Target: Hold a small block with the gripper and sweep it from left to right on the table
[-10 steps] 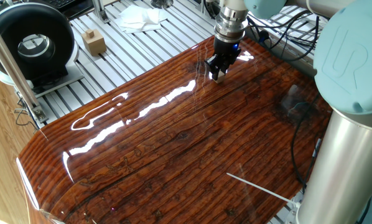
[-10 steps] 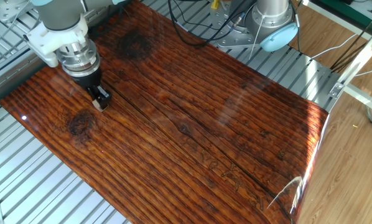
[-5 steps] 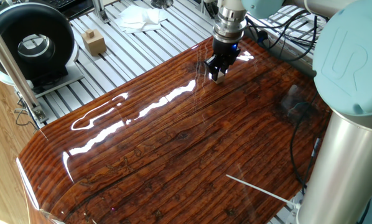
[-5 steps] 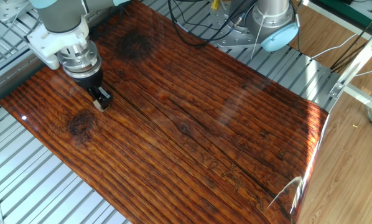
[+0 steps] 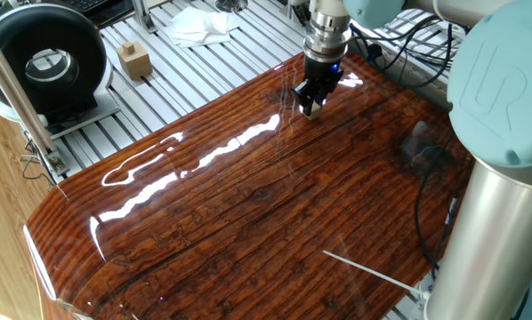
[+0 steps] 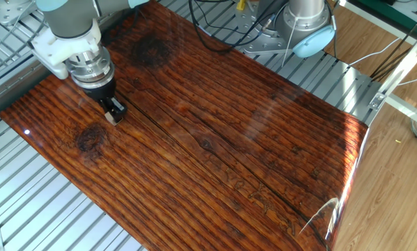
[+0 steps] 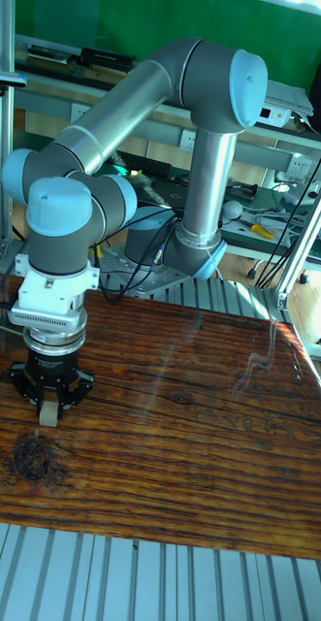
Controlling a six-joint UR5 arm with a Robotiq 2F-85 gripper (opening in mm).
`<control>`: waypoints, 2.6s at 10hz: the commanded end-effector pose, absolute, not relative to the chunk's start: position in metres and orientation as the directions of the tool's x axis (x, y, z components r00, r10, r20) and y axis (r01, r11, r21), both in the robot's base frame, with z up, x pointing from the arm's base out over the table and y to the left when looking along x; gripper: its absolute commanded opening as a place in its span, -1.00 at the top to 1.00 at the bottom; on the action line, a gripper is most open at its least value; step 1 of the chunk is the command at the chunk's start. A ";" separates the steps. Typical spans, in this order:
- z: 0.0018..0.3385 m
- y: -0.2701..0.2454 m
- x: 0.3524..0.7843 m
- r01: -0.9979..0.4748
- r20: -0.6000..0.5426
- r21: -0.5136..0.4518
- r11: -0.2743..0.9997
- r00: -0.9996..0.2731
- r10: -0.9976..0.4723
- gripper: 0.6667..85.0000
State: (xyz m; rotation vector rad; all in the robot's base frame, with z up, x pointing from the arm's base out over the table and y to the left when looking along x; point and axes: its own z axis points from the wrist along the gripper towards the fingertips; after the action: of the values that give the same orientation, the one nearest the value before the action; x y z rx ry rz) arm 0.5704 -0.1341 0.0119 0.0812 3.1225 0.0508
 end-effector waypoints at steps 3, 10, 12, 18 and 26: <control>0.012 -0.129 0.576 0.040 -0.043 0.041 0.998 -0.998 0.042 0.99; 0.017 -0.092 0.573 0.066 -0.016 0.083 0.994 -0.998 0.068 0.99; 0.010 -0.081 0.577 0.072 -0.029 0.071 0.995 -0.997 0.075 0.99; 0.020 -0.083 0.575 0.057 -0.027 0.035 0.998 -0.998 0.058 0.99; 0.027 -0.114 0.576 -0.032 -0.021 0.017 0.999 -0.999 -0.031 0.99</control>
State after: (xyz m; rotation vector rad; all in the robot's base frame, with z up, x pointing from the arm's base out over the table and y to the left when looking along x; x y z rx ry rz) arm 0.5720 -0.1058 0.0276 -0.0318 3.1399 0.0046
